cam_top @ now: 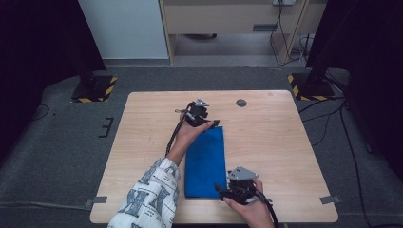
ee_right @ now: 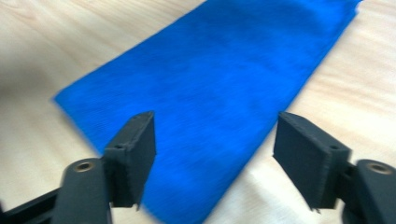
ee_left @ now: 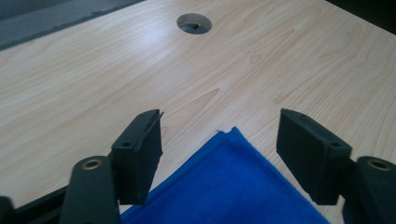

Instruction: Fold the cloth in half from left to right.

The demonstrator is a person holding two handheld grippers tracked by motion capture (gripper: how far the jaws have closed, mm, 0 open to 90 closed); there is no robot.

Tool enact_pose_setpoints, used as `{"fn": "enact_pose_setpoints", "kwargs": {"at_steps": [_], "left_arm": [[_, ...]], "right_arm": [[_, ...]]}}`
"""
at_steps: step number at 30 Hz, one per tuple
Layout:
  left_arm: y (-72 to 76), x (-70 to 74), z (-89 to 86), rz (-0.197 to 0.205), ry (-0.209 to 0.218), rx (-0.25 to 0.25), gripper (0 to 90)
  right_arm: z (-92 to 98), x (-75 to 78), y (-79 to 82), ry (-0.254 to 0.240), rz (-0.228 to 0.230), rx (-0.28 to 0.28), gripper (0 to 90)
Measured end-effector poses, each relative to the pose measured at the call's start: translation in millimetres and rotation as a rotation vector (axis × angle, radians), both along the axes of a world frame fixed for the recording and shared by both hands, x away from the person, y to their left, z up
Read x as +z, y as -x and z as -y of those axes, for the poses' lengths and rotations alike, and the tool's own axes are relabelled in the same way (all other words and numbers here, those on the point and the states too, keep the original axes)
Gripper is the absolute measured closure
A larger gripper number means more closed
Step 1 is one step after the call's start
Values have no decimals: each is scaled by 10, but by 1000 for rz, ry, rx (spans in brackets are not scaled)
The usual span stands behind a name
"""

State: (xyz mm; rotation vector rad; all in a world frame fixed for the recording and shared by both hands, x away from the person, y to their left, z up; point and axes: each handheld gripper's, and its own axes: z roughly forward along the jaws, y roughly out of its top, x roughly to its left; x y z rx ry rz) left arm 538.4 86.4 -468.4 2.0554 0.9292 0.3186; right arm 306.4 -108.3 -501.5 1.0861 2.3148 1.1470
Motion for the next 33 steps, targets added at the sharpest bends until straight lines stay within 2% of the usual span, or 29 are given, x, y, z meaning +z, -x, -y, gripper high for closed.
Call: {"fn": "enact_pose_setpoints", "kwargs": {"at_steps": [3, 4, 5, 8, 15, 21, 24, 27, 31, 33], "left_arm": [[34, 24, -161, 13, -37, 5, 284], [40, 22, -219, 9, -38, 7, 285], [49, 15, -275, 7, -34, 13, 291], [70, -6, -435, 7, -67, 31, 304], [20, -93, -680, -23, -89, 74, 375], [-37, -201, -718, -55, -92, 72, 438], [-57, -249, -693, -50, -83, 60, 475], [-71, -307, -661, -52, -107, 56, 491], [-103, -378, -642, -73, -78, 59, 509], [-109, -415, -623, -78, -94, 54, 509]], "right_arm": [[49, 32, -239, 3, -2, -18, 224], [59, 41, -330, 10, -3, -21, 211], [69, 50, -421, 12, -3, -21, 204], [72, 53, -695, 6, -4, -25, 217], [1, 44, -1309, 4, 6, -33, 437], [-17, 12, -1795, 22, -5, -64, 558], [11, -7, -2003, 12, -20, -85, 650], [19, -64, -2151, 5, -51, -97, 673], [2, -137, -2274, 9, -74, -100, 662], [-15, -168, -2305, 9, -83, -100, 647]]}}
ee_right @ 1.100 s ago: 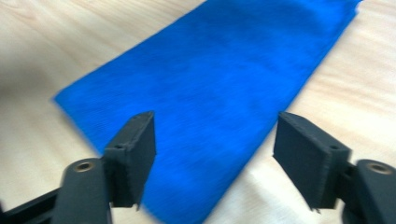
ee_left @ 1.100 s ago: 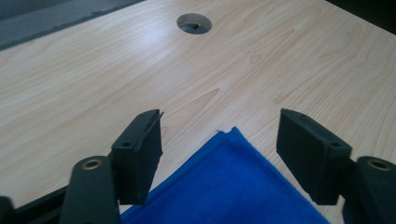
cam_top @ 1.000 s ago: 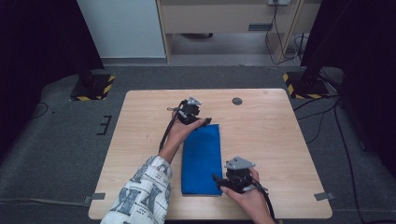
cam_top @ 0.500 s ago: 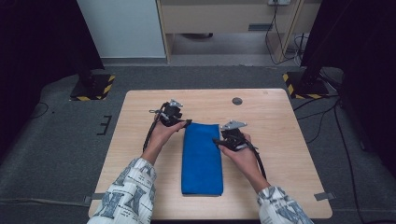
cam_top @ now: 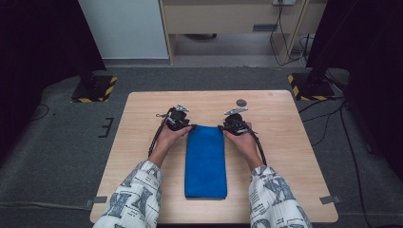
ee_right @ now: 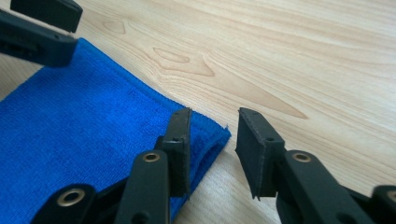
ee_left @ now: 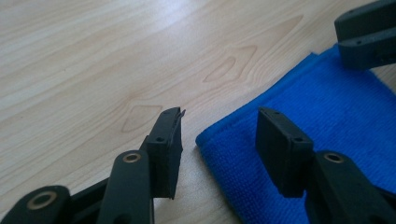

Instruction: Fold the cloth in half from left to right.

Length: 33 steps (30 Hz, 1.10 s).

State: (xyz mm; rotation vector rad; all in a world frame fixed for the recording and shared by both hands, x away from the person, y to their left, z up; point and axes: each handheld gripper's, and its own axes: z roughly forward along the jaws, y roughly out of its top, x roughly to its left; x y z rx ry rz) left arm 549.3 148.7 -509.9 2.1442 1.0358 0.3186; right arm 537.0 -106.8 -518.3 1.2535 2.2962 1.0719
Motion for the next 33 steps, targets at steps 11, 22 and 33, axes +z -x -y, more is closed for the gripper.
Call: {"fn": "enact_pose_setpoints", "kwargs": {"at_steps": [11, 22, 33], "left_arm": [[-38, -133, -5, -30, -24, 6, 518], [9, -183, -12, 10, -4, -14, 539], [86, -175, -34, -31, 27, -30, 819]], "right_arm": [[-108, -75, -100, 34, -32, 18, 546], [-110, -115, -123, 36, -36, 57, 507], [-129, -103, -73, 12, -61, 122, 839]]}}
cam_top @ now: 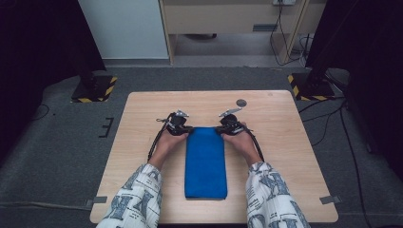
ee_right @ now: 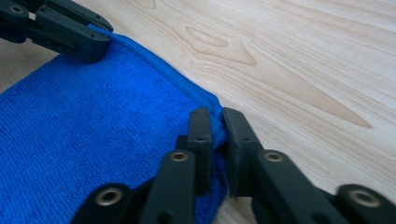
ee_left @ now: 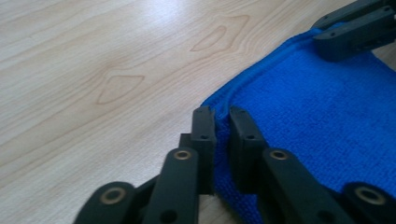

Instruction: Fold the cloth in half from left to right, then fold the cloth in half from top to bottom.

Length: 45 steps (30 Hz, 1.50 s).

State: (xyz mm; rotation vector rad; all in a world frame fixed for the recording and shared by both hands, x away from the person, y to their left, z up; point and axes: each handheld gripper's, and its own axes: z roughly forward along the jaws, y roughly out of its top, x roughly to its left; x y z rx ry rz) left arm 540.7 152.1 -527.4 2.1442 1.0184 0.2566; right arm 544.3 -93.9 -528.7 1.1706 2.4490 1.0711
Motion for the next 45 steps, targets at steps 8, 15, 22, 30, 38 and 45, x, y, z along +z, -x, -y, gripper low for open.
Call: {"fn": "enact_pose_setpoints", "kwargs": {"at_steps": [8, 15, 22, 30, 38, 45], "left_arm": [[17, 8, -7, 4, 8, 3, 873], [29, 162, -15, 43, 52, 19, 876], [14, 334, 8, 107, 78, 30, 877], [-27, 511, 22, 167, 97, 43, 877], [-51, 651, 52, 198, 105, 47, 877], [-64, 772, 86, 229, 113, 44, 877]], "right_arm": [[-18, 18, 19, -1, 6, 3, 869], [28, 114, 39, -33, 32, 0, 870], [112, 285, 11, -78, 63, -15, 871], [158, 513, -58, -95, 116, -12, 871], [181, 684, -97, -94, 148, -11, 871], [229, 799, -110, -99, 182, -12, 871]]}}
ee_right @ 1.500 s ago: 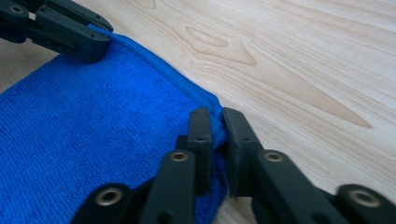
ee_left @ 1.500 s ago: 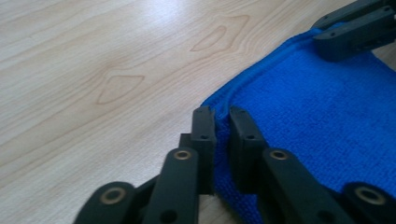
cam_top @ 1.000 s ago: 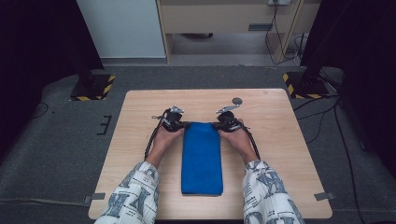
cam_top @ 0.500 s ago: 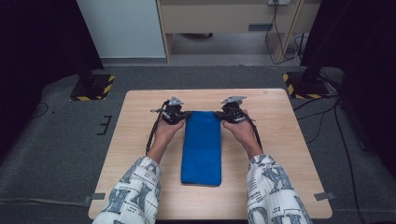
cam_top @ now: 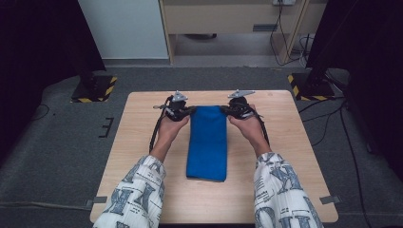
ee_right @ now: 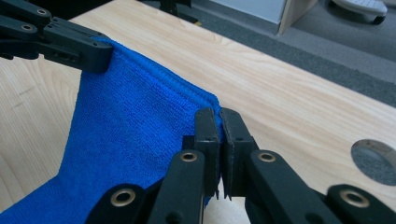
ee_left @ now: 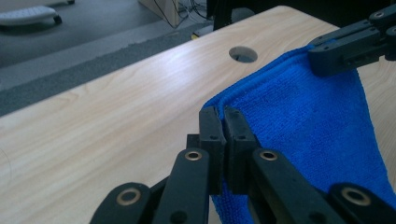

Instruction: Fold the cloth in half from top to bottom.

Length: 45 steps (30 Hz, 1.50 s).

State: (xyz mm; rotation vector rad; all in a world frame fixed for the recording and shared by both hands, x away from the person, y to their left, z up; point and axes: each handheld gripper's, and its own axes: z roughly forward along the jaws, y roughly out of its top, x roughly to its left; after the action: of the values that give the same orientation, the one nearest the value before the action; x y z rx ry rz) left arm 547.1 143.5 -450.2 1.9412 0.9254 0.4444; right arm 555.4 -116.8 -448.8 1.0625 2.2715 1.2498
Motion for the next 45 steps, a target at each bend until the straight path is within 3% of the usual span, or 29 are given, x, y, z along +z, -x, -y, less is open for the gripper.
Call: {"fn": "enact_pose_setpoints", "kwargs": {"at_steps": [4, 6, 9, 16, 24, 45], "left_arm": [[-26, 74, 20, 15, 6, 5, 877], [-43, 92, 16, 12, 30, 16, 877], [-63, 132, 28, 20, 15, 13, 877], [-93, 229, 37, 45, 33, 13, 877], [-100, 340, 28, 62, 24, 20, 877], [148, 433, -24, 92, 8, 13, 877]], "right_arm": [[23, 71, -20, -3, 14, -4, 871], [28, 112, -33, -2, 27, 1, 871], [28, 155, -43, 1, 32, -1, 871], [55, 260, -102, 4, 59, 3, 871], [20, 374, -129, 14, 84, 13, 871], [-42, 451, 113, 30, 140, 28, 868]]}}
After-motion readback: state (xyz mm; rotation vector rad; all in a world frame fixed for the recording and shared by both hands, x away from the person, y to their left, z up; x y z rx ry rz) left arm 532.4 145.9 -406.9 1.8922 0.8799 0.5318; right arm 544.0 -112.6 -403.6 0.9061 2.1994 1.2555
